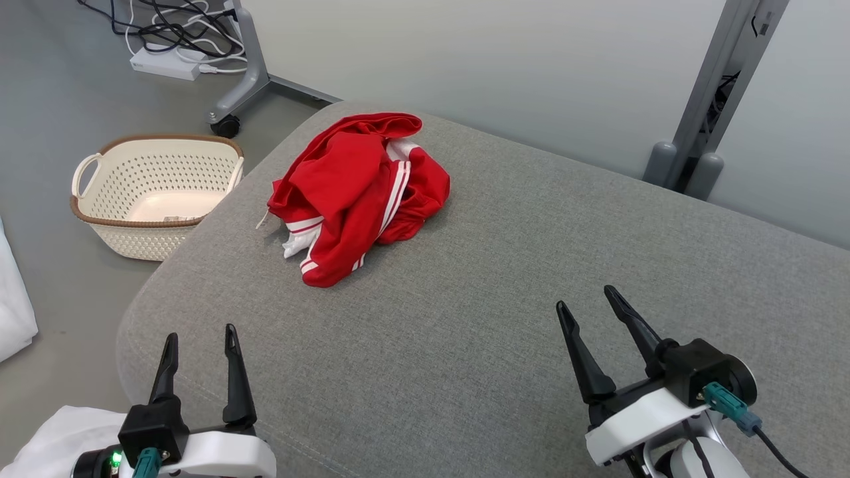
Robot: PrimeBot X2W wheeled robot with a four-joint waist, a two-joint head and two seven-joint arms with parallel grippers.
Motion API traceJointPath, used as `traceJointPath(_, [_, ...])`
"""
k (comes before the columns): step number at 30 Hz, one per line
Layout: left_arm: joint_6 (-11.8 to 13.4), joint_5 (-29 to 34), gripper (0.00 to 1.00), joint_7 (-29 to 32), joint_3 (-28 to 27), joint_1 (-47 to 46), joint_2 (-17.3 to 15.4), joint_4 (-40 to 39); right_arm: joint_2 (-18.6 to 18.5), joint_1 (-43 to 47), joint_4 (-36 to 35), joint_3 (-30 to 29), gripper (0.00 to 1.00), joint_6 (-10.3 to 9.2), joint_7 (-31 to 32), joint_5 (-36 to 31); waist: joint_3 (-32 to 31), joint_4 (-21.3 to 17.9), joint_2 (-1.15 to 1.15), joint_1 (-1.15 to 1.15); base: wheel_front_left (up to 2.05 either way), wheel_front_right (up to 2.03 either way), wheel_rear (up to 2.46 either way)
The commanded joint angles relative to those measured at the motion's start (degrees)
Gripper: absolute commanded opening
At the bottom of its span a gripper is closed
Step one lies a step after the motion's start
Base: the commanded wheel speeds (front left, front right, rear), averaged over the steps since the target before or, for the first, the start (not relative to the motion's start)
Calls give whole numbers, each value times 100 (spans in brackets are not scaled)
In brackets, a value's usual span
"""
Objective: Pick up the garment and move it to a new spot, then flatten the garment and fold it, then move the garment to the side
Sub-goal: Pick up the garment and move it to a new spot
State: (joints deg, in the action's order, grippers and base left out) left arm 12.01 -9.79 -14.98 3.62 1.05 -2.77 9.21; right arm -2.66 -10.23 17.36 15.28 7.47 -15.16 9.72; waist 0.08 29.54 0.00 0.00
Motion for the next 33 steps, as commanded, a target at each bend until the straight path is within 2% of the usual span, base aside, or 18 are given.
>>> traceJointPath(1, [48, -29, 100, -21, -12, 73, -20, -36, -45, -69, 24, 18, 100, 5, -10, 24, 11, 7, 0, 0, 0, 0, 0])
traceJointPath(7, [70, -39, 100, -21, -36, 69, -21, -22, -45, -86, 49, 80, 100, 5, -10, 51, -14, -11, 0, 0, 0, 0, 0])
traceJointPath(23, [-95, 4, 100, -21, -247, 55, -19, -3, -46, 141, -133, -46, 100, 5, -10, -29, -50, -39, 0, 0, 0, 0, 0])
traceJointPath(28, [-246, -54, 100, -21, -298, -244, -14, 43, -112, 211, -361, -313, 100, 4, -10, -209, 280, 12, 0, 0, 0, 0, 0])
traceJointPath(33, [-696, -82, 100, -21, -273, -923, -15, 535, -384, -10, -728, -448, 100, 3, -10, -348, 911, -57, 0, 0, 0, 0, 0])
